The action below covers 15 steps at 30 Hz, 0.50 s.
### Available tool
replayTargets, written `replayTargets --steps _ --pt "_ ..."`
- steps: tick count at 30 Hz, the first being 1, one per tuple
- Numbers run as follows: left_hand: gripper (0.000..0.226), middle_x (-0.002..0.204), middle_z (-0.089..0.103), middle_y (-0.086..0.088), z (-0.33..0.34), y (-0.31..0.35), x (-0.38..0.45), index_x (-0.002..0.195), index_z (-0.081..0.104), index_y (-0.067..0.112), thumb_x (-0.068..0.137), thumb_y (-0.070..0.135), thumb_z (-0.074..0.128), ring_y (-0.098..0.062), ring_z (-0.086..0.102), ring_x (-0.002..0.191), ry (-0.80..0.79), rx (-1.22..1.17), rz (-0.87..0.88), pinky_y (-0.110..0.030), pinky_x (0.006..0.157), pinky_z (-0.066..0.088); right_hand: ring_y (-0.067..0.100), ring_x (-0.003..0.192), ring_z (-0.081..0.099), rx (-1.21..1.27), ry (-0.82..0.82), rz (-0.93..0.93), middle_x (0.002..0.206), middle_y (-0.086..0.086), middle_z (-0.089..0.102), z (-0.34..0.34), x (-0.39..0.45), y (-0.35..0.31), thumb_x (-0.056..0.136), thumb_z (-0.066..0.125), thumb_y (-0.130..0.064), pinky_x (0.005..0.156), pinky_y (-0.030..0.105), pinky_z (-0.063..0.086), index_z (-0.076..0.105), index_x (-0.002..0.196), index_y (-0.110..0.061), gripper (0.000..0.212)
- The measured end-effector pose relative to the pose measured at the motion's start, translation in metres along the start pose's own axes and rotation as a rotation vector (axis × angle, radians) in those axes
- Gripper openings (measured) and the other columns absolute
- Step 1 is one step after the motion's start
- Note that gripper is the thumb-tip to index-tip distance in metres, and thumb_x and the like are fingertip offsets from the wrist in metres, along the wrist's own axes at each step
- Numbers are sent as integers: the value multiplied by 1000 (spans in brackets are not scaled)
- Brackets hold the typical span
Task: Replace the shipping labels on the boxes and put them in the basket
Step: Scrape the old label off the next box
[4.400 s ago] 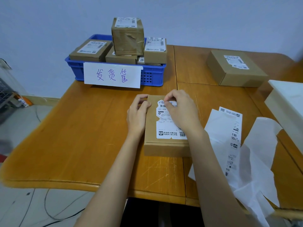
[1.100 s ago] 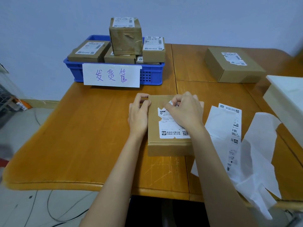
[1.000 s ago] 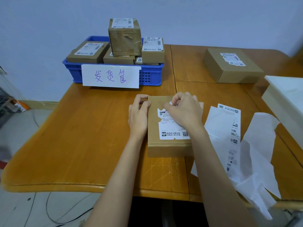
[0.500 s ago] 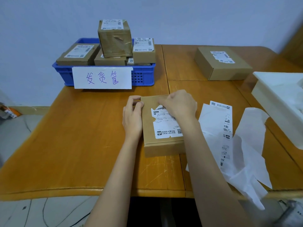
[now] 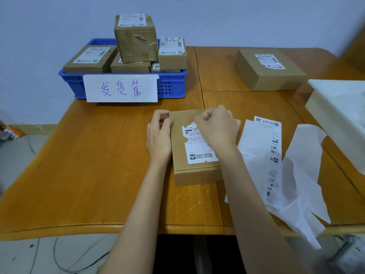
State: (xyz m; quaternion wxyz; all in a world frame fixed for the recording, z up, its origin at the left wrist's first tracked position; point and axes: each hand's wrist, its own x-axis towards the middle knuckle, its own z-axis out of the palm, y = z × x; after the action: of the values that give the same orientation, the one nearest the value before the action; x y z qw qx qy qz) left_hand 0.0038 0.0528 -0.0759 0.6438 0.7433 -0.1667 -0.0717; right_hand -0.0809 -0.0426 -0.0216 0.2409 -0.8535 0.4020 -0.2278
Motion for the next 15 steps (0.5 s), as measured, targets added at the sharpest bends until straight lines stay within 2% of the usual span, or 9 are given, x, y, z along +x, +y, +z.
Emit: replayTargets --steps 6,9,11,12,14,15 --pt "13 92 60 17 0 2 -1 91 51 45 83 44 40 -19 56 103 -19 22 2 -46 90 42 13 99 48 -1 -55 -17 97 -9 55 -6 -1 2 90 57 -30 82 30 20 49 64 -28 28" --pt "13 91 61 16 0 0 -1 91 52 44 84 44 41 -20 56 102 -16 15 9 -48 90 43 13 95 52 97 -105 5 87 -11 52 -10 -2 0 86 63 -48 84 33 27 47 67 -27 32" --pt "13 92 61 17 0 0 -1 90 52 44 84 43 41 -19 57 102 -17 11 10 -48 90 44 9 85 51 237 -115 15 86 -9 52 -13 -2 3 82 64 -58 86 35 35 49 80 -25 36" --pt "12 91 61 18 0 -1 -1 90 52 44 85 43 41 -19 57 101 -19 10 11 -48 91 44 6 80 49 306 -102 1 88 -8 50 -14 -1 7 86 63 -52 85 35 39 52 89 -25 30" --pt "13 91 60 18 0 -1 -1 92 52 43 85 42 41 -19 57 102 -24 10 8 -49 92 44 3 75 47 344 -69 -31 93 -6 45 -18 3 14 95 56 -26 80 33 44 59 102 -26 8" --pt "14 91 60 19 0 -1 -1 94 53 42 85 42 41 -19 56 102 -23 11 6 -49 92 43 4 75 48 307 -68 -55 97 -5 44 -18 5 17 96 52 -16 77 30 44 64 104 -26 18"
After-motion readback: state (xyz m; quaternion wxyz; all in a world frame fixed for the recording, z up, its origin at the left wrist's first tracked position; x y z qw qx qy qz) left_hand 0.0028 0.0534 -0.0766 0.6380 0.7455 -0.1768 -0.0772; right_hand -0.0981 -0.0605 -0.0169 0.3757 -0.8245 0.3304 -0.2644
